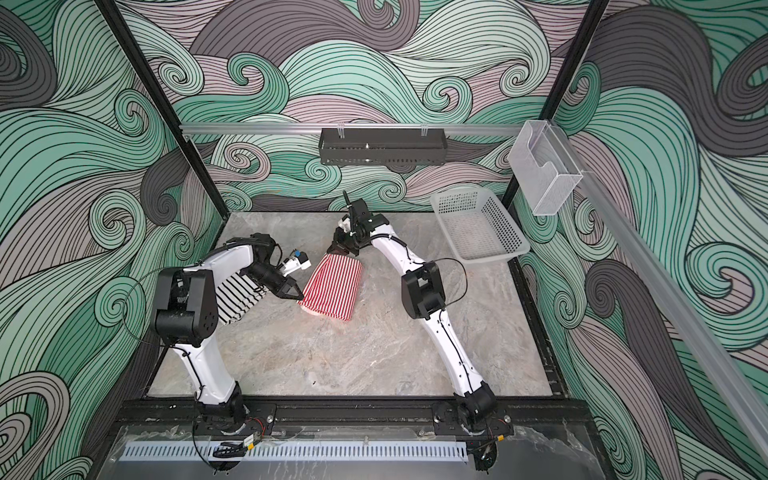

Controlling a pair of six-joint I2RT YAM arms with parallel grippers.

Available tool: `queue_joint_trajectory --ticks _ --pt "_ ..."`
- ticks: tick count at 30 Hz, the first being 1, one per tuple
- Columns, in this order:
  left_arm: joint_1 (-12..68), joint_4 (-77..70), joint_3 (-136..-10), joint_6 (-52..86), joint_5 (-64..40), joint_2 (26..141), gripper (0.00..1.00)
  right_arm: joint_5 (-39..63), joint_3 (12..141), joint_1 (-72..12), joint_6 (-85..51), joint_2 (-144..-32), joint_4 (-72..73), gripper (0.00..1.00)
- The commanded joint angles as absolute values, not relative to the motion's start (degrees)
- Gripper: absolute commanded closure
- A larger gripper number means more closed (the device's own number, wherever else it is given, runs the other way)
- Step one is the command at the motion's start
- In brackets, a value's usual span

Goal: Fold and stack tank tops
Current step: Fold the tank top at the center of the table, then rotate the tank top at the center of the table.

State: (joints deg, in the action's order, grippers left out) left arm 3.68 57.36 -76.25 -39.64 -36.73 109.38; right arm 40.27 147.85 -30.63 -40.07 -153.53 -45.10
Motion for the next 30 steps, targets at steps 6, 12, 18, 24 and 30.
queue_joint_trajectory --ticks 6,12,18,24,30 --pt "4.13 57.57 -78.39 -36.22 -35.70 113.75 0.75 35.39 145.32 -30.36 -35.35 -149.97 -46.14 0.50" --pt "3.97 51.52 -76.03 -28.91 -25.82 108.34 0.69 29.94 133.06 -32.41 -30.45 -139.58 -43.18 0.51" --pt "5.07 45.63 -73.04 -24.20 -21.76 99.51 0.67 30.49 128.05 -33.49 -30.56 -139.36 -40.66 0.81" --pt "11.89 46.76 -75.87 -25.40 -25.38 100.63 0.67 24.59 120.22 -33.26 -29.67 -137.96 -37.99 0.87" --pt "19.51 46.25 -79.29 -24.29 -21.18 108.25 0.67 21.75 110.24 -32.46 -29.42 -135.32 -34.49 0.78"
